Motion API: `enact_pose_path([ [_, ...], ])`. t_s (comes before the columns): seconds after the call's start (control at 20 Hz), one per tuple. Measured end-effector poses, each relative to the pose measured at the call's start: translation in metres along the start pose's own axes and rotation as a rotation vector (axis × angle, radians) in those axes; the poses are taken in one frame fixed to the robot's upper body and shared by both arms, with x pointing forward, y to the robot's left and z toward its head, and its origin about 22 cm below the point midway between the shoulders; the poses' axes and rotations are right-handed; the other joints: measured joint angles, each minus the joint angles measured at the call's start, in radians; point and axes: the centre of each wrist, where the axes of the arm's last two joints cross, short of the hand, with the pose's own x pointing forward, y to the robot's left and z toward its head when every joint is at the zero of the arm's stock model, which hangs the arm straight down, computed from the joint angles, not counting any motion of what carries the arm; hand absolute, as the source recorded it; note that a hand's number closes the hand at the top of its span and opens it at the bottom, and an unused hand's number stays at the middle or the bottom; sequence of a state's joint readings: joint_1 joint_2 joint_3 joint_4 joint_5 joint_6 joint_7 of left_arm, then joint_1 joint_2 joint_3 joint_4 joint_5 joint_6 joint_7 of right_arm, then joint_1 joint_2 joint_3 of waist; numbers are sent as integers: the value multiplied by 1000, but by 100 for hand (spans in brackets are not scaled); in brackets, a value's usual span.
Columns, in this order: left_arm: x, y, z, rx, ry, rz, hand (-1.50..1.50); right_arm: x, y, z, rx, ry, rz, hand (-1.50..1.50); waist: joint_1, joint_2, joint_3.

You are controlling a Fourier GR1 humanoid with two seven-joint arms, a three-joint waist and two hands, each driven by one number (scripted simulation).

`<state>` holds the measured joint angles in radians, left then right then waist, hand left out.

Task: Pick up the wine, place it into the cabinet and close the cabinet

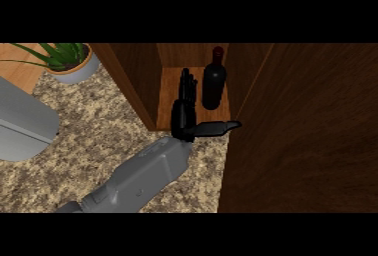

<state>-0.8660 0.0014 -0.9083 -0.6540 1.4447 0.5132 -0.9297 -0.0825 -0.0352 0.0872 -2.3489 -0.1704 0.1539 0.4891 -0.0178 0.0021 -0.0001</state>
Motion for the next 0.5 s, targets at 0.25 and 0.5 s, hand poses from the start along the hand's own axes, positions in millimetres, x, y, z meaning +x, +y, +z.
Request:
enact_pose_path([
  [0.25, 0, 6, 17, -28, -14, 6, -150, -3, -1, 2, -12, 2, 12, -150, 14, -3, 0],
  [0.5, 10, 22, 31, -79, -21, 8, -150, 1, -1, 0, -22, 7, 12, -150, 20, -5, 0],
])
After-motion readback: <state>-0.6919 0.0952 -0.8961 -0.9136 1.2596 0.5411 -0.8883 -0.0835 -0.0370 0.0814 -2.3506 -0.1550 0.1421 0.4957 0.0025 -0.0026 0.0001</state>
